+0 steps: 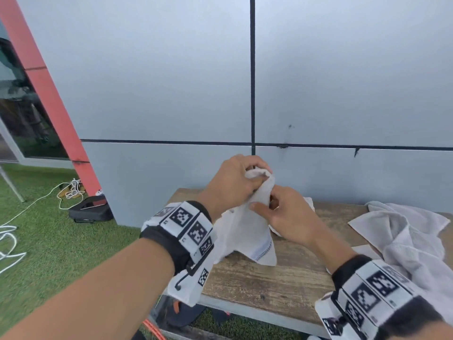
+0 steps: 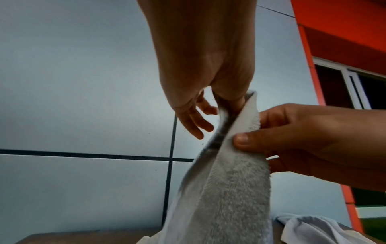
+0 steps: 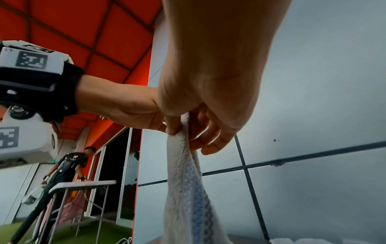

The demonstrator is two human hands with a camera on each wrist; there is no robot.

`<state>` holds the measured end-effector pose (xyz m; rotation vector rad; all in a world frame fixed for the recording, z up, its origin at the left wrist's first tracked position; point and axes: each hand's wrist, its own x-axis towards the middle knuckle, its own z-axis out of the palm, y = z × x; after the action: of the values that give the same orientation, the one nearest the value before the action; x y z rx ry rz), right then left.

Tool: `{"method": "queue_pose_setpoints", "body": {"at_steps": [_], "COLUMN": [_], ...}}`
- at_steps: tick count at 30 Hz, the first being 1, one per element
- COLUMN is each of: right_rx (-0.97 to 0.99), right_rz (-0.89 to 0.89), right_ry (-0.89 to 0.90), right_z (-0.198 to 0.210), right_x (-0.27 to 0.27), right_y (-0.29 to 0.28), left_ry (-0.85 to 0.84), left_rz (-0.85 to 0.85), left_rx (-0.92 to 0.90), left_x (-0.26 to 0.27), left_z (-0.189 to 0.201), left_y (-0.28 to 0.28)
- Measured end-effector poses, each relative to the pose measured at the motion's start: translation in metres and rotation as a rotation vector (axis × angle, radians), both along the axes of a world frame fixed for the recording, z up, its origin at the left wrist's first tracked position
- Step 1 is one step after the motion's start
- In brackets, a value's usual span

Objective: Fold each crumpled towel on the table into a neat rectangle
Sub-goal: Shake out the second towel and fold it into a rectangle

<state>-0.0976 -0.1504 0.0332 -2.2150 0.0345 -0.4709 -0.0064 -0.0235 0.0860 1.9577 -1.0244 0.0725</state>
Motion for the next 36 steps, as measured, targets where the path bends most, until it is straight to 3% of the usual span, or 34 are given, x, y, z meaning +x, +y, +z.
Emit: {"method": "queue_pose_setpoints", "body": {"at_steps": [4, 6, 10, 16, 20, 26, 32, 36], "right_rx": [0.172, 0.299, 0.531, 0.475, 0.582, 0.504, 0.207, 0.057], "right_rz": [-0.083, -0.102, -0.097, -0.05, -0.027, 0.027, -0.23, -0.072], "right_ry": [-0.008, -0.022, -0.039, 0.015, 0.056, 0.119, -0.045, 0.013], "right_z": [0.002, 0.006, 0.017, 0.015, 0.017, 0.027, 0.024, 0.027], "right_x": [-0.003, -0.007, -0.017, -0.031, -0.041, -0.055, -0.051, -0.046], "right_y": [0.001, -0.001, -0.002, -0.011, -0.018, -0.022, -0.026, -0.025], "left_ry": [-0.008, 0.035, 0.24, 0.167, 0.161, 0.177, 0.197, 0.223], "left_rz": [0.243, 0.267, 0.013, -0.082, -0.124, -0.171, -0.178, -0.227], "left_rx": [0.007, -0.005, -0.007, 0.013, 0.104, -0.003, 0.07, 0.109], "left_x": [0.003, 0.0, -0.012, -0.017, -0.021, -0.039, -0.051, -0.054], "left_z": [-0.009, -0.013, -0.028, -0.031, -0.03, -0.03, -0.021, -0.016], "left_y": [-0.006, -0.005, -0.003, 0.001, -0.001, -0.009, -0.008, -0.006]}}
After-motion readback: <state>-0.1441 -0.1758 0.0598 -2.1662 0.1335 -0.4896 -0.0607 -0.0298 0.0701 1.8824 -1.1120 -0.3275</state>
